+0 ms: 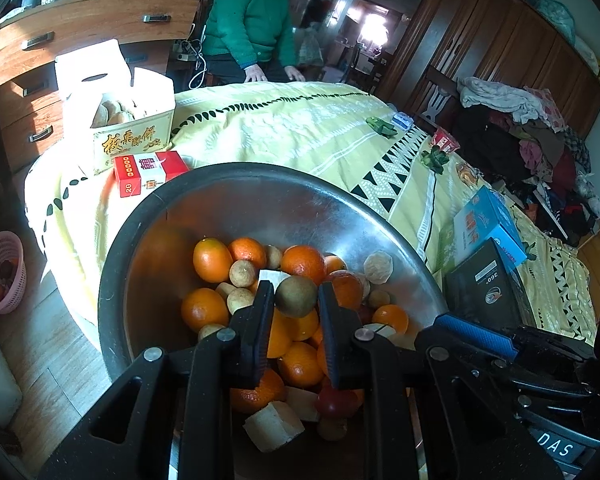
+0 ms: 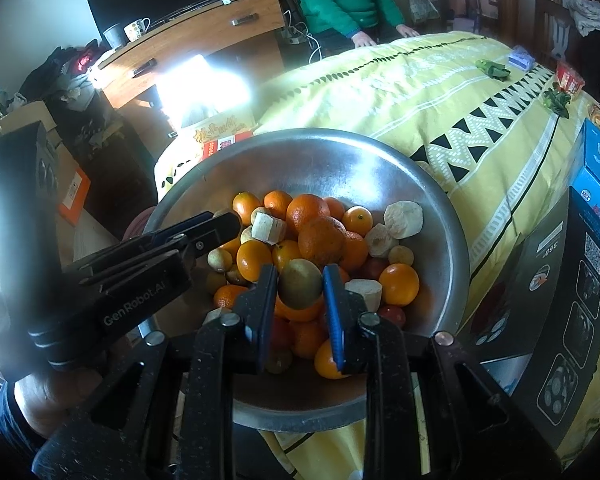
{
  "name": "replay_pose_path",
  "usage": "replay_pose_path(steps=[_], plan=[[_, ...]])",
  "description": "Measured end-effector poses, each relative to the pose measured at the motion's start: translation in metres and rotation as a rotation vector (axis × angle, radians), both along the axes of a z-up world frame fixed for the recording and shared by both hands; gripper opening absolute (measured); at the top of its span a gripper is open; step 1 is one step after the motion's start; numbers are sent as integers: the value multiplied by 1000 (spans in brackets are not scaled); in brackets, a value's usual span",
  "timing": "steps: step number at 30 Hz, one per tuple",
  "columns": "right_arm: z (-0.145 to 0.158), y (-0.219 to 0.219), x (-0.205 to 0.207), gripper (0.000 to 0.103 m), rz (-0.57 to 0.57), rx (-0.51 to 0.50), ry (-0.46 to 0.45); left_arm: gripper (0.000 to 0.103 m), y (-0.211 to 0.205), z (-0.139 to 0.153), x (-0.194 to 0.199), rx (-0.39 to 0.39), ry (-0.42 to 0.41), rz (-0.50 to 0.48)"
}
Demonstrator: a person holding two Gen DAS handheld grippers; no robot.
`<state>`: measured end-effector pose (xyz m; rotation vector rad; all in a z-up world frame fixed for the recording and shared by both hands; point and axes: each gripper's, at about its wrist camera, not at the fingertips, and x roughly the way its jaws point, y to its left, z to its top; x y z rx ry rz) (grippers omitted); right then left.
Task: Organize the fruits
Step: 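Lower both tools into the bowl and open them to drop kiwi and potato, then move both open tools back to the fruit pile on the bed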
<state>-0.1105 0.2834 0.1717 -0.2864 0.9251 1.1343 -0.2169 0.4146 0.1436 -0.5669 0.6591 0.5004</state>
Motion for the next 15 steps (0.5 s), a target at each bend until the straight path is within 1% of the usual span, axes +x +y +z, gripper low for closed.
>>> replay_pose_path(steps=[1,2,3,5,6,7,11,13,14,15], plan=[[0,-1,1,25,-3,3,7,29,0,-1,0,-4,3,0],[0,-2,2,25,-7,4,10,42,0,-1,0,-8,3,3],[0,-3,3,25,-11,5,10,51,0,-2,0,-8,3,9],[1,-6,4,33,-15,10,15,56,-2,-2,-2,2,7,24],[2,-9,4,43,-20,18,15,57,-2,-2,-2,-1,12,29],[5,-13,3,46,-25,30,11,57,-2,-1,-3,-6,13,32],[25,-34,-5,47,-21,88,-35,61,-6,7,-5,10,8,44],[34,-53,-12,56,-26,118,-67,62,-10,13,-4,26,4,46],[38,-68,-15,58,-36,136,-88,64,-14,17,-3,35,1,44],[40,-79,-17,62,-49,145,-102,65,-18,20,-1,44,-3,39]])
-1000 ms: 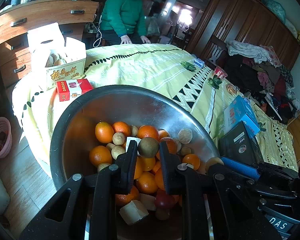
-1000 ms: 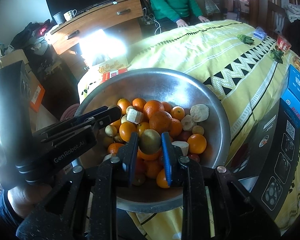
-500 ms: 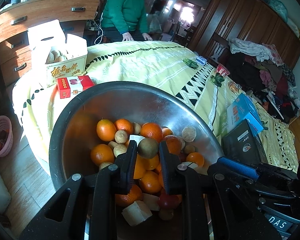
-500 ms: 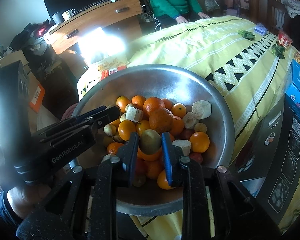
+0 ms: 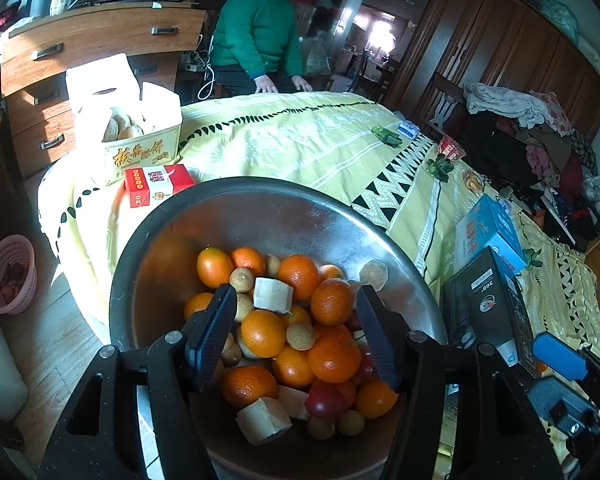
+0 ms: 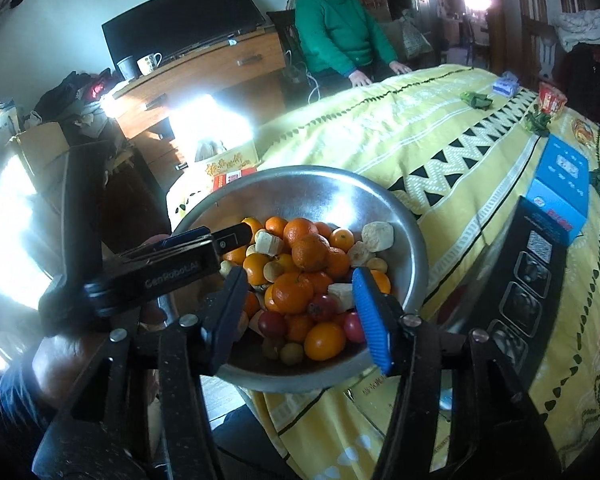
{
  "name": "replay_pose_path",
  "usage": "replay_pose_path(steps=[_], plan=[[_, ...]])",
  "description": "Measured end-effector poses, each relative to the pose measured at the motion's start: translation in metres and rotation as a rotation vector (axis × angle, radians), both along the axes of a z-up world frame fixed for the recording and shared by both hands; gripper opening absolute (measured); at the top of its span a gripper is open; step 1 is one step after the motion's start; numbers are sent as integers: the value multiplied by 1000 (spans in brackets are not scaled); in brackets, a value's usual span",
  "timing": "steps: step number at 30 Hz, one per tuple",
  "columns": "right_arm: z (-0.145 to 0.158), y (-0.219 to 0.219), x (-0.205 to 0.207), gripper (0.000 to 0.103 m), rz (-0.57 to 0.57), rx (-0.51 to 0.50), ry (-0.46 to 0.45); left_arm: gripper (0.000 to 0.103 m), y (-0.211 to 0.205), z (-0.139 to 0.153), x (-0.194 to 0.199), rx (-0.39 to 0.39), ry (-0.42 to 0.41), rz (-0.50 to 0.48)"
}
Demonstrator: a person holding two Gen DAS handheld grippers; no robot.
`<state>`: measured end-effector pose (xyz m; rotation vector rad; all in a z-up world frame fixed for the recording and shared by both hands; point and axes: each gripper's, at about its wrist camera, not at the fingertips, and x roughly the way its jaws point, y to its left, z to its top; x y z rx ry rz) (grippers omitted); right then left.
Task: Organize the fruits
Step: 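Move both open tools back to the fruit pile on the bed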
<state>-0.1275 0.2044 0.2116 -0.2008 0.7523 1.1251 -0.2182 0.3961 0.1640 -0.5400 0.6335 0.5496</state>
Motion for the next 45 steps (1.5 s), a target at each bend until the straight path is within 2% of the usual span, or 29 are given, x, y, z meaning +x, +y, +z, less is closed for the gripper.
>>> replay_pose_path(steps=[1,5,10,14,17,23,28,31,33,37,39,41,43,44,45], plan=[[1,-12,-1,67,-16,6,-10,66,-6,5,2,11,-6,-5],[-6,-74,-2,72,-112,5,-31,68,-35,29,15,56,-53,-54],[-37,-153,12,72,-270,-52,13,68,-111,70,43,140,-151,-243],[-62,-214,22,72,-400,-85,85,68,-184,81,78,141,-171,-440],[-71,-254,28,72,-473,-86,104,68,-233,69,105,89,-143,-555],[-88,-317,47,72,-596,-71,152,68,-301,24,143,42,-18,-682],[-115,-351,64,72,-643,-53,215,68,-337,-8,185,62,61,-749],[-131,-368,72,72,-662,-37,266,67,-357,-29,227,93,86,-791],[-138,-375,74,72,-669,-24,288,56,-367,-45,255,91,125,-808],[-139,-390,81,72,-679,-2,293,44,-384,-74,302,3,173,-843],[-138,-400,87,72,-698,11,284,39,-399,-83,315,-31,182,-877],[-139,-408,93,72,-716,21,282,38,-422,-86,322,-43,163,-933],[-142,-415,100,72,-733,26,291,38,-444,-83,325,-25,129,-974],[-144,-418,103,72,-741,29,300,41,-455,-80,327,-7,91,-993],[-146,-420,105,72,-747,33,312,52,-464,-78,328,16,64,-1009]])
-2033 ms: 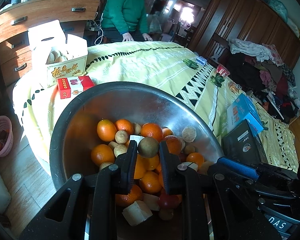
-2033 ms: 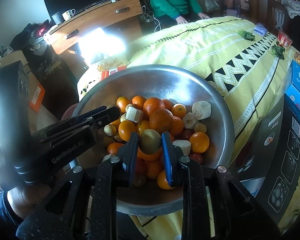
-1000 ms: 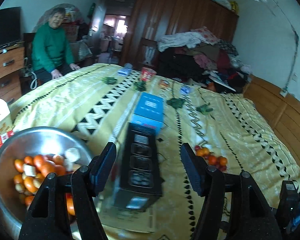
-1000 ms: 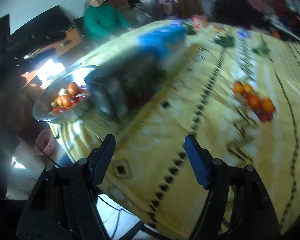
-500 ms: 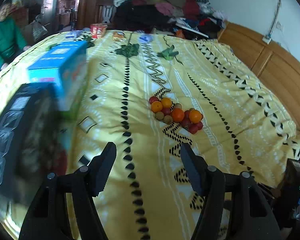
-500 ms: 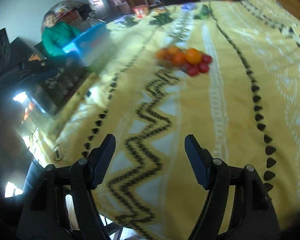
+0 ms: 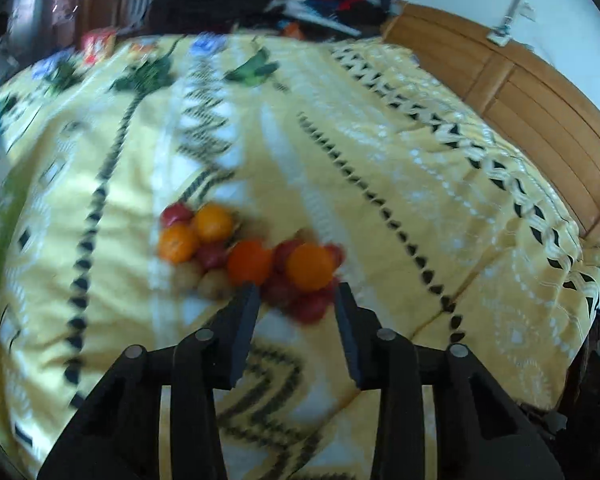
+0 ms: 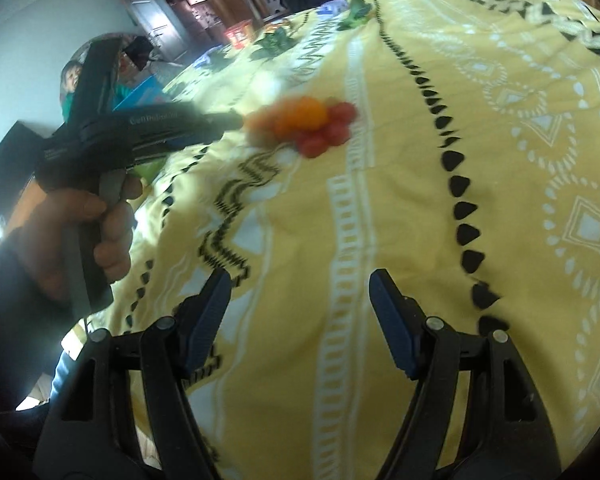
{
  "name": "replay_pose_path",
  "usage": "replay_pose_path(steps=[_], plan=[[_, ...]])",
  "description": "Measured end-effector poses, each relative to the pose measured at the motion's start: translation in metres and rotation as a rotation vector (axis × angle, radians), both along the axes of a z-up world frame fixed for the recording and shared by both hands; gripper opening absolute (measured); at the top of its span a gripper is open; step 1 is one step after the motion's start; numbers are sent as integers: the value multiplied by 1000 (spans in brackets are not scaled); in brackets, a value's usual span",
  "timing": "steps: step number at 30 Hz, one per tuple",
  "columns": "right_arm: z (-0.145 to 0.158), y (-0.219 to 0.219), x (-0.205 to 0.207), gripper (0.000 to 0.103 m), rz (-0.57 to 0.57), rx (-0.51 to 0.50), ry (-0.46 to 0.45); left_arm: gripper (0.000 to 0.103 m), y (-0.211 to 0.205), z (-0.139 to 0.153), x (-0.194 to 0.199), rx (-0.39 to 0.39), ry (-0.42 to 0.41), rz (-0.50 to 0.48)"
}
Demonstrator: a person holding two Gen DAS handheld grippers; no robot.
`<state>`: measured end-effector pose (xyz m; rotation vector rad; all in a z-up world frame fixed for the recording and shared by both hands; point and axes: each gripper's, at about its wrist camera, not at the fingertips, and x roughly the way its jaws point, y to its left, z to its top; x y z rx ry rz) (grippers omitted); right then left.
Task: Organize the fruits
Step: 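Move both open tools back to the fruit pile on the bed, then grasp a large orange with the left tool while the right tool grasps a red tomato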
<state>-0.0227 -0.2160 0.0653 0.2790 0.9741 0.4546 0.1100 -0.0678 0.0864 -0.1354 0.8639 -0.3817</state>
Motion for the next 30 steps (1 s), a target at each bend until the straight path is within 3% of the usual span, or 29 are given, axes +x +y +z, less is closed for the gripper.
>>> replay_pose_path(steps=[2,5,8,13,19,23,30], plan=[[-3,-3,2,72,-4,12,8,62,-16,1,4,30,-53,-19],[-5,-5,1,72,-2,23,13,62,-33,-7,18,101,-64,-29],[-8,-8,3,72,-5,28,18,62,-39,-19,31,123,-24,-37],[-12,-14,5,72,-25,38,26,41,-50,-37,39,216,4,-56],[-11,-15,4,72,-32,32,22,40,-35,-32,34,164,0,-16],[-4,-16,6,69,-41,29,-4,40,1,-8,4,114,-50,52],[9,2,34,64,-19,32,-48,40,71,-1,-48,76,-3,187]])
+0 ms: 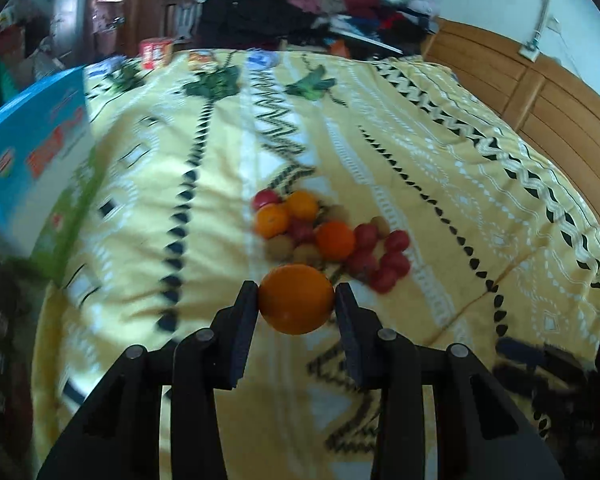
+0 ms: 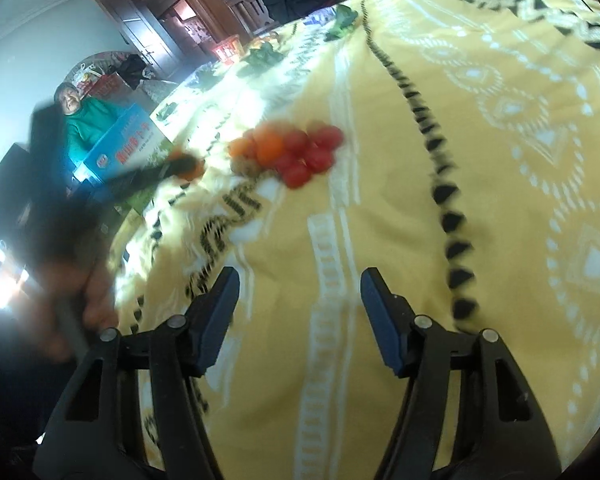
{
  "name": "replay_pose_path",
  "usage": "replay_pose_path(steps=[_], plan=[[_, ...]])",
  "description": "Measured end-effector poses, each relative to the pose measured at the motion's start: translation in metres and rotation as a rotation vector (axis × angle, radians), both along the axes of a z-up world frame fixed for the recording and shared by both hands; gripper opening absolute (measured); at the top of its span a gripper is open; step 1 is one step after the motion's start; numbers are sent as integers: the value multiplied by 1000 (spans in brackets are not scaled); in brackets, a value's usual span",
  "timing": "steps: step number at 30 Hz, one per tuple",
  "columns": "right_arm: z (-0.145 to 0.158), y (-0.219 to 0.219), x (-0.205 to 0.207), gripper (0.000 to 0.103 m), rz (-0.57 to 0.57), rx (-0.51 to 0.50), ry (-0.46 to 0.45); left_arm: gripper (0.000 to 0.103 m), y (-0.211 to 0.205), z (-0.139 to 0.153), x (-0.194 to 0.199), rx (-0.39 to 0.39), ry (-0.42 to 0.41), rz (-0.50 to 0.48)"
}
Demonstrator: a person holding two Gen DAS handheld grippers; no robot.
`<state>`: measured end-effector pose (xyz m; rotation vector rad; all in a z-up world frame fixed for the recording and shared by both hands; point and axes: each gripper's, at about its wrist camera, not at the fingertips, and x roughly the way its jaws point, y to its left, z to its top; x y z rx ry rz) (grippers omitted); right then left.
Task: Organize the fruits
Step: 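Grasp a large orange with the left tool while the right tool grasps a red tomato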
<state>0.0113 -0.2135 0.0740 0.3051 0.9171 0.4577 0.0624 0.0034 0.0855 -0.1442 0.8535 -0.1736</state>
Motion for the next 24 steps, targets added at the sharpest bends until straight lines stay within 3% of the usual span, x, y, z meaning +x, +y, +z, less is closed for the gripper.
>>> replay_pose_path(steps=[5,10,17,24], plan=[[-4,31,38,61,47,-19,-11,40,21,2,-13,-30,8,21],[-16,50,76,39,76,-45,17,40,30,9,-16,-56,-14,29],[-30,62,96,38,59,-148,46,40,30,8,-13,-79,-10,22],[-43,65,107,38,69,-180,41,40,30,4,-10,-97,7,26]])
